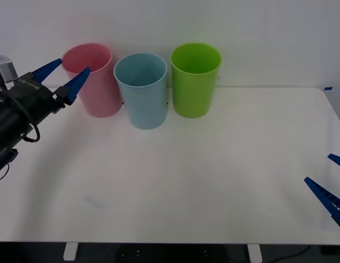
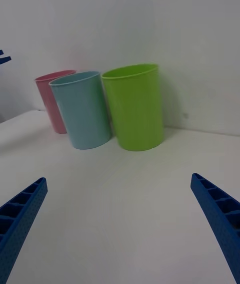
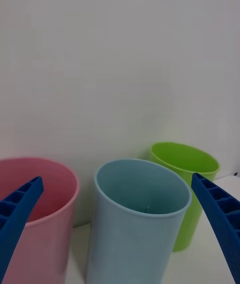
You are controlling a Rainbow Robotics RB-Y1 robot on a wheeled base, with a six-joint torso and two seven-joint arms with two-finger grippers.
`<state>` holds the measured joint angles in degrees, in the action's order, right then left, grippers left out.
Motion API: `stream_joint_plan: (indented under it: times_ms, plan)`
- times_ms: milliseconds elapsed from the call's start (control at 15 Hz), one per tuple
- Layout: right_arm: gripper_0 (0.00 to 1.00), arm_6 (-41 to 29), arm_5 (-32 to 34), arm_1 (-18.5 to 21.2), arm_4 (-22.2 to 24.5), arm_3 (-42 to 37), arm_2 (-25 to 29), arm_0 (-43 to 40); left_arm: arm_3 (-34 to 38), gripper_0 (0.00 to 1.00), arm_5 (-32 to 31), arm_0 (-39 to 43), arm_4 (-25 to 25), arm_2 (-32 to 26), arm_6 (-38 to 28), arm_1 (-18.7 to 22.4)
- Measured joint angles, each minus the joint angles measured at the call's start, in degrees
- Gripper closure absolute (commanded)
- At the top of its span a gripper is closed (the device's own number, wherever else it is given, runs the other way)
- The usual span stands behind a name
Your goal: Grasp the object on the table and drop it into the matching bin: aluminum can to the light blue bin, PET bottle to the pink bin.
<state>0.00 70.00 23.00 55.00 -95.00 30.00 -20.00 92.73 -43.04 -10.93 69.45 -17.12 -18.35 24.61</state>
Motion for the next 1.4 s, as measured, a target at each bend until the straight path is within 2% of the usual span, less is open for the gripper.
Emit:
stream_joint_plan:
  times_ms: [533,800,1200,1400]
  plan:
    - [0.0,0.0,0.0,0.0,0.0,0.0,0.0,0.0,8.2,0.0,-6.1,14.0,-0.4,-8.9,1.1,1.2]
    - [0.0,0.0,0.0,0.0,0.0,0.0,0.0,0.0,8.8,0.0,-10.9,18.2,-0.4,-13.3,3.2,1.1]
    - [0.0,0.0,0.0,0.0,0.0,0.0,0.0,0.0,8.8,0.0,-13.0,23.9,-0.4,-17.9,10.9,1.1]
    - [0.0,0.0,0.0,0.0,0.0,0.0,0.0,0.0,8.8,0.0,-13.3,26.6,-0.6,-19.3,12.1,1.1]
